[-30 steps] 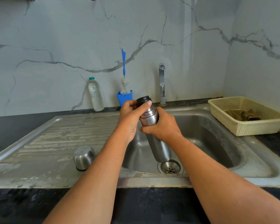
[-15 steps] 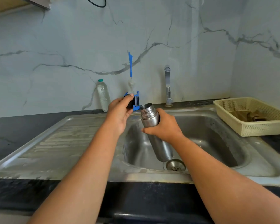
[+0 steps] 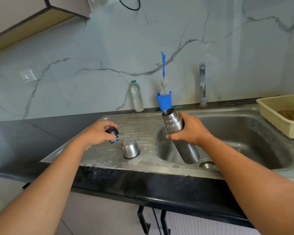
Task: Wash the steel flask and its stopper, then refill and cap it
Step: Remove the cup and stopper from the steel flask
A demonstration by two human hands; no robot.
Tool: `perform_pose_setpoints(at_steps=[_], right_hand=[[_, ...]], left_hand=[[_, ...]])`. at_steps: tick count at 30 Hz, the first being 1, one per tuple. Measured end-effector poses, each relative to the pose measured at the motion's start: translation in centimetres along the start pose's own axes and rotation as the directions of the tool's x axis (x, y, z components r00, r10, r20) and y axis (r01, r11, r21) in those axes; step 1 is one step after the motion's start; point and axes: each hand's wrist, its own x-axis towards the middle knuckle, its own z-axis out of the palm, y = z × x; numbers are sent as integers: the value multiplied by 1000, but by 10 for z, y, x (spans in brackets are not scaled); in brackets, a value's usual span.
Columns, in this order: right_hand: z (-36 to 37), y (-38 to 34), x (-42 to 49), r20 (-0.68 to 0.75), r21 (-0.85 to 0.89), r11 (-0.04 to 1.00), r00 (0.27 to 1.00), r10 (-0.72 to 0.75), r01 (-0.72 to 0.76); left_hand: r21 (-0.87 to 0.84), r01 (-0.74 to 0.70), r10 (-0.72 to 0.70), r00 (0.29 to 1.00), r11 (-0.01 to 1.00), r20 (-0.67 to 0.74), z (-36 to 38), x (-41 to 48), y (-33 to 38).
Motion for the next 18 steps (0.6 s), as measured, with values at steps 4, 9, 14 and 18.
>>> perform_pose_setpoints(at_steps=[4, 9, 14, 18], right_hand=[[1, -2, 0, 11, 10, 1000, 1000, -11, 11], [1, 2, 1, 5, 18, 1000, 1000, 4, -4], [-1, 3, 2, -16, 21, 1000, 1000, 21, -20], [-2, 4, 3, -61, 34, 998, 997, 49, -47]], left_hand=[[96, 55, -60, 997, 994, 48, 8, -3, -24], [116, 52, -59, 997, 992, 54, 17, 4, -35], [127, 70, -86, 989, 989, 121, 15, 5, -29], [140, 73, -98, 978, 987, 184, -1, -2, -10]])
